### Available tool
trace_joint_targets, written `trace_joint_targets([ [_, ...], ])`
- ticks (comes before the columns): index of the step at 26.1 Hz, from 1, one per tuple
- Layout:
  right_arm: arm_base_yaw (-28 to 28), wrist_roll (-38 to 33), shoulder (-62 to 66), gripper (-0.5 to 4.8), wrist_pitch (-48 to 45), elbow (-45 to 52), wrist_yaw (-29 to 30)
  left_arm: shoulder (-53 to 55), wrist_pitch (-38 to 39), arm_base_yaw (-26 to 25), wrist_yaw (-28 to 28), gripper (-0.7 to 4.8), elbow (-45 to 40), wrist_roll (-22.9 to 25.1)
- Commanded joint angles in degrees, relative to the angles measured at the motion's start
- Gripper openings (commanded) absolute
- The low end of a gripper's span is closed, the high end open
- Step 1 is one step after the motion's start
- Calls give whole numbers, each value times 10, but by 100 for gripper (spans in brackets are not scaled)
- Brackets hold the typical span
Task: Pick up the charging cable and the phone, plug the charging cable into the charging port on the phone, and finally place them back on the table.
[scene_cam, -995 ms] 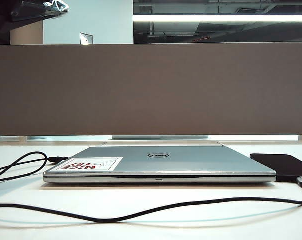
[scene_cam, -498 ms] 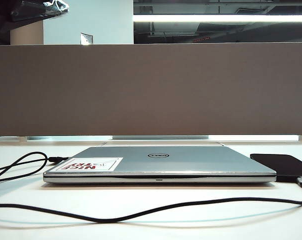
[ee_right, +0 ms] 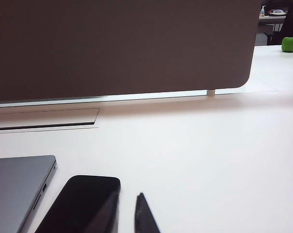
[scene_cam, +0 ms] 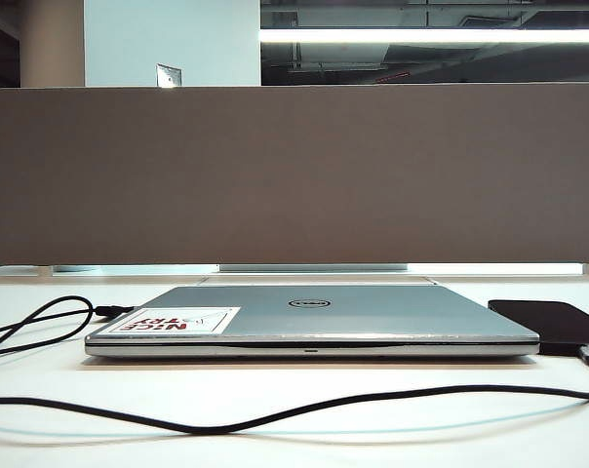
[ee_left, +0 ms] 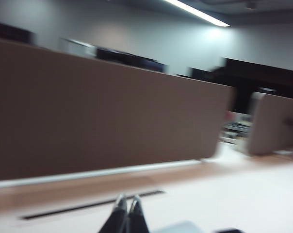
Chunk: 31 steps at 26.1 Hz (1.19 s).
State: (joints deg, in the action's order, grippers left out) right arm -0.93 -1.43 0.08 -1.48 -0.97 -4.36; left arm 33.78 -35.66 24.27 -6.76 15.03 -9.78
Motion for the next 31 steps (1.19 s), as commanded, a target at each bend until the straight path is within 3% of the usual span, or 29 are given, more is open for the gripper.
trace_joint_targets([
  [1,0,2,-1,57,-9,-3,-2,-45,51,-45,-3,-6,1,37],
  [7,0,2,-1,57,-8,-3,-2,-147,121,-138,-3,-6,-25,51],
  [15,0,2,-1,57,-7,-3,0,-282,125,-221,-3,-5,-119,51],
  [19,0,2,-1,57,-4,-3,0,-318,142,-242,-3,-5,-138,52],
  [27,0,2,-1,57,-4,-3,0,-335,309,-258,-3,-5,-146,67],
  [31,0,2,-1,57,-3,-3,0,-335,339,-258,-2,-6,-144,66],
])
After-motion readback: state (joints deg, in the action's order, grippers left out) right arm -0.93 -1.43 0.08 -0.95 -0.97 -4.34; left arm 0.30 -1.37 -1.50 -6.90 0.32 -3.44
